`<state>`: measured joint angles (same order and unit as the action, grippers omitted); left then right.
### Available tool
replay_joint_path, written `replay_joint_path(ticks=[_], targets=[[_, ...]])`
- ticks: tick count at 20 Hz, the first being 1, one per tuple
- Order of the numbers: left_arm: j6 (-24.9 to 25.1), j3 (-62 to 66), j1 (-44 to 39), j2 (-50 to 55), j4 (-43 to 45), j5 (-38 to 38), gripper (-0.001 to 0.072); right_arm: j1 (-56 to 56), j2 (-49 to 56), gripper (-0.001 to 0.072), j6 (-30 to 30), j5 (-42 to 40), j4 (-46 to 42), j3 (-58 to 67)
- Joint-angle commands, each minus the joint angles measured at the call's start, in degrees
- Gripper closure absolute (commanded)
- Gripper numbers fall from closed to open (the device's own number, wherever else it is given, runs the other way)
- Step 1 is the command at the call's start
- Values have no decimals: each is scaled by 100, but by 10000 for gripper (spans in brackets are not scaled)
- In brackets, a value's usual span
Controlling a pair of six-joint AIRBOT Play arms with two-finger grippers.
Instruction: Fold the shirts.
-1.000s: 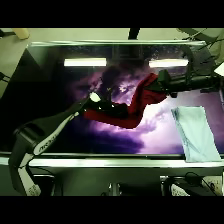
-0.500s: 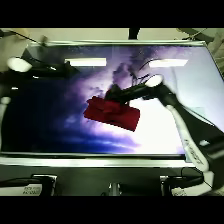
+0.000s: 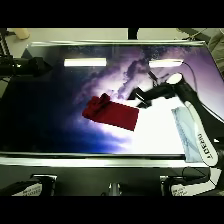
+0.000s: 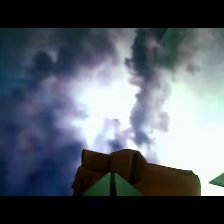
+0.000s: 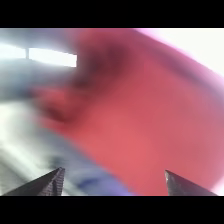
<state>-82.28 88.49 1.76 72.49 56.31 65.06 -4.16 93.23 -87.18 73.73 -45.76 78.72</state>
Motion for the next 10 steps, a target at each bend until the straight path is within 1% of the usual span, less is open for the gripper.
replay_joint_path(ticks=[1, 3, 5, 6, 8, 9, 10], targets=[[2, -105, -31, -46, 223, 87, 679, 461, -258, 41, -590, 887, -2081, -748], [0, -138, -90, -46, 223, 96, 679, 291, -256, 39, -348, -96, -1187, -1578], [-4, -138, -133, -48, 221, 120, 679, 24, -225, 41, -57, -1058, -313, -2020], [-17, -138, -162, -46, 221, 118, 679, -127, -184, 41, 2, -1403, -96, -2072], [-17, -138, -186, -46, 221, 118, 679, -334, -94, 49, -2, -1847, 221, -2070], [-20, -138, -186, -46, 221, 118, 679, -369, -81, 168, 4, -1978, 505, -2070], [-17, -138, -184, -46, 223, 116, 679, -365, -85, 485, 146, -2017, 940, -2048]])
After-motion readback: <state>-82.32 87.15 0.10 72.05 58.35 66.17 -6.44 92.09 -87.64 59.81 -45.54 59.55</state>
